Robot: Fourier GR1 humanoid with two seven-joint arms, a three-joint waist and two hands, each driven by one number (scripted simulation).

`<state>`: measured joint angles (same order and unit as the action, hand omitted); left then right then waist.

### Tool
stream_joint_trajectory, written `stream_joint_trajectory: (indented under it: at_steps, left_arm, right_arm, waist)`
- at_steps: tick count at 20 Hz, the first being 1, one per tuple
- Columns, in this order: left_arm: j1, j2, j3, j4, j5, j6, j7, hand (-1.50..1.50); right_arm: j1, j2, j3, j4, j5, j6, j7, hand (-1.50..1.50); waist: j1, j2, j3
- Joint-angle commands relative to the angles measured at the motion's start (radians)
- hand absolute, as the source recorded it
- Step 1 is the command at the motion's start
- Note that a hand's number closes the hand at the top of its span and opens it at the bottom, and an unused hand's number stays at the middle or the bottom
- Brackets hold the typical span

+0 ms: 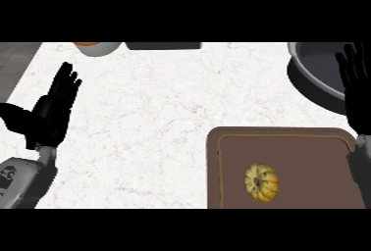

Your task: Pick the squash from the tray and place it in the pot

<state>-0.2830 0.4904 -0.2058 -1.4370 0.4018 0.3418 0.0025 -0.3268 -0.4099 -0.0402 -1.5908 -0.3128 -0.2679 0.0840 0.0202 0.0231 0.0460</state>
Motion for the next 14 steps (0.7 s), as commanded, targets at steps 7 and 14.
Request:
stream_joint_trajectory:
  at_steps: [7, 14]
  left_arm:
    - [0.062, -0.019, -0.16, 0.048, -0.028, -0.107, 0.075, 0.0]
    - [0.164, -0.052, -0.223, 0.061, -0.008, -0.163, 0.078, 0.0]
  right_arm:
    - [0.069, -0.361, 0.357, 0.054, 0.599, 0.07, 0.067, 1.5]
    - [0.162, -0.15, 0.616, -0.245, 1.033, -0.281, 0.001, -1.5]
  waist:
    - [-0.025, -0.021, -0.107]
    - [-0.053, -0.046, -0.05]
